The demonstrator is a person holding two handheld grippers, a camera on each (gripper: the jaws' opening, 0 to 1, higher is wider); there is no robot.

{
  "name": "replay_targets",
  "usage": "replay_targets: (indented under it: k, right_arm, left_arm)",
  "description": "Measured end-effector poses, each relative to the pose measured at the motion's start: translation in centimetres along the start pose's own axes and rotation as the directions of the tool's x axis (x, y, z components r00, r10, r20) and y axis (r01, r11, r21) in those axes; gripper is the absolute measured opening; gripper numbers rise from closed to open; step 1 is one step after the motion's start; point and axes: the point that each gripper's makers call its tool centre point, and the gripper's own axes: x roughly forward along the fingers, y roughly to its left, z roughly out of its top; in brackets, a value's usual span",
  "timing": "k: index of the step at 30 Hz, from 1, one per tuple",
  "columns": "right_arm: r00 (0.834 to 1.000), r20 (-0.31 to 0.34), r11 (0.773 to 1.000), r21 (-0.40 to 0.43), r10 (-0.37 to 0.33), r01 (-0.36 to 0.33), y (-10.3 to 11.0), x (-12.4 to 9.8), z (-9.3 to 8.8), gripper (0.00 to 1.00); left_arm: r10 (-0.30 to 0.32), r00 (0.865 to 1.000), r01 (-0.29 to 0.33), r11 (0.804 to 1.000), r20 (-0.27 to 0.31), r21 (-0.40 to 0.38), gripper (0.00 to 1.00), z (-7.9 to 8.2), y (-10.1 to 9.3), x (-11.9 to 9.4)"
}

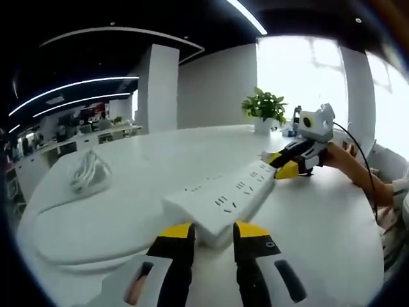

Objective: Straighten the power strip on the desk, plug the charger into it

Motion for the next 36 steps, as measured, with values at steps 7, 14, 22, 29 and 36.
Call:
replay_targets:
  k: [7,14,22,29,36]
  right_arm:
    - [0.999,-0.012,0.999,-0.013,-0.034,0.034,-0.5,0.1,-0.1,0.22]
    - [0.999,-0.006,0.998,0.017,-0.054,0.054,-1.1,0.2,-0.1,0.21]
    - [0.998,0.004,0.998,0.04,-0.057,0.057,-1.0,0.2,0.1,0.21]
    - [0.987,0.144,0.995,0.079,-0.068,0.057,-1.9,-1.3,2.8,0.17]
    - [0.978,0.174,0.991,0.087,-0.115,0.101,-3.1,-2.5,3.4,0.17]
  left_arm:
    - [0.008,1.0,-0.008,1.0,0.012,-0.016,0.23,0.2,0.4,0.5]
    - [0.014,1.0,-0.013,1.0,0.018,-0.014,0.23,0.1,0.0,0.6]
    - [0.02,1.0,-0.02,1.0,0.023,-0.01,0.24,-0.2,-0.3,0.2]
    - [0.017,0.999,-0.016,1.0,0.049,-0.012,0.24,0.1,-0.6,-0.3]
    - [0.003,0.997,-0.002,1.0,0.082,-0.011,0.24,0.8,-1.0,-0.7]
